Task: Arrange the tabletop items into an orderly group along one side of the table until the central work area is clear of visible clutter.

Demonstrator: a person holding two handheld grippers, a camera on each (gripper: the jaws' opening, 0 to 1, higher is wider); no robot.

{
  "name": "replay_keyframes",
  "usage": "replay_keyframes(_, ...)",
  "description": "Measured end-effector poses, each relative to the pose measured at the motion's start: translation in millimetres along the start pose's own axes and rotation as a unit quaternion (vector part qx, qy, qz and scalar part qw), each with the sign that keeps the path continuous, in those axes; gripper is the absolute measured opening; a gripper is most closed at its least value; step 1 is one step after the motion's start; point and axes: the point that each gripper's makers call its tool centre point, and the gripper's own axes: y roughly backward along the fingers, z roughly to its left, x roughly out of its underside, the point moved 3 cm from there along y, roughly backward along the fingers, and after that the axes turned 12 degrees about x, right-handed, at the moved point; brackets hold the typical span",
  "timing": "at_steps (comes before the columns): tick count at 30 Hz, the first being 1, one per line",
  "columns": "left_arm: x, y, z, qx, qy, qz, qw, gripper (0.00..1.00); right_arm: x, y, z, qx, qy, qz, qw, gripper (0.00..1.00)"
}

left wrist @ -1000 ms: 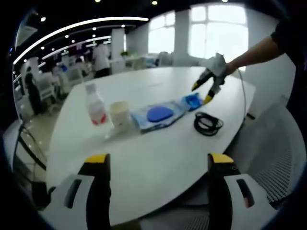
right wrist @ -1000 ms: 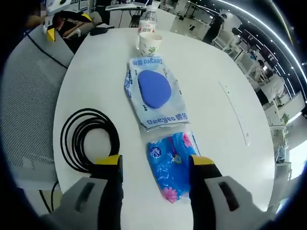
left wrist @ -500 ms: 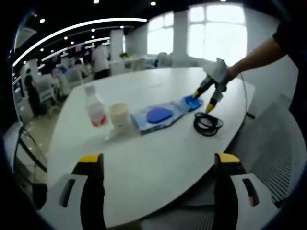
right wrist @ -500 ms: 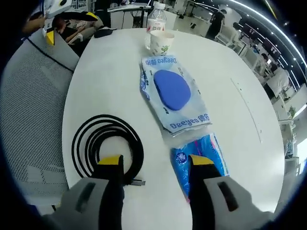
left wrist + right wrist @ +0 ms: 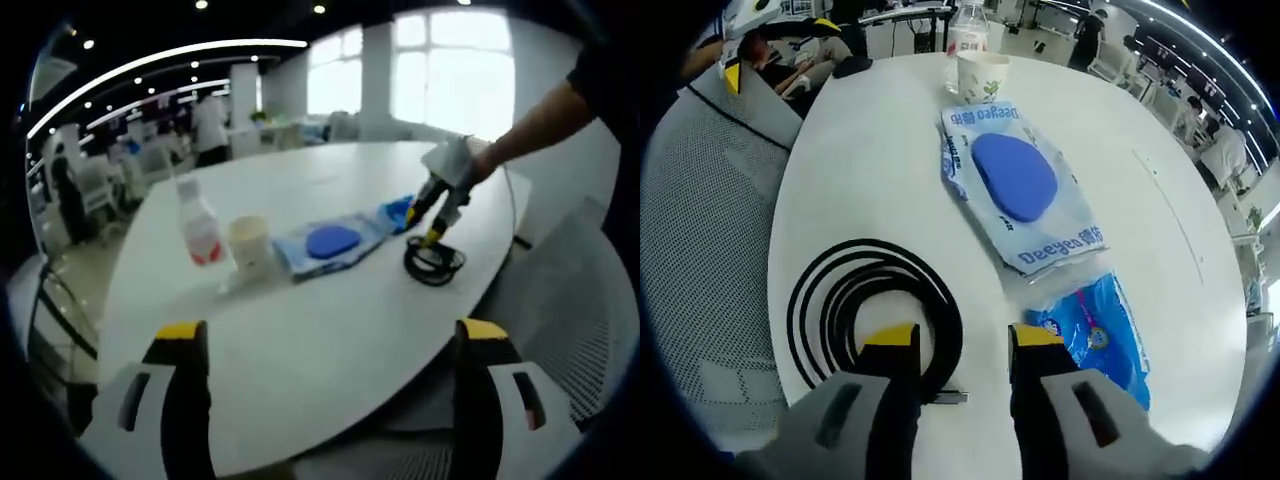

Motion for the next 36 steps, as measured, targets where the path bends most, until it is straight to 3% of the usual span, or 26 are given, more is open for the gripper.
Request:
replay_keyframes(13, 2.1, 1, 0.9, -0.003, 0.006, 0.005, 1.0000, 0.96, 3.1, -4, 11, -0.002, -0.039, 0.006, 0.9992, 0.15)
replay_keyframes(22, 2.9, 1, 1.1, -0.003, 0.008, 0.007, 0.9999, 0.95, 5.0, -4, 17, -0.001, -0.021, 0.008, 0.9997, 0.08)
replay_keyframes(36, 2.7, 0, 1.2, -0.002, 0.009, 0.005, 0.9999, 0.94, -3.0, -2, 5, 0.016, -0.008, 0.002, 0.9998, 0.05)
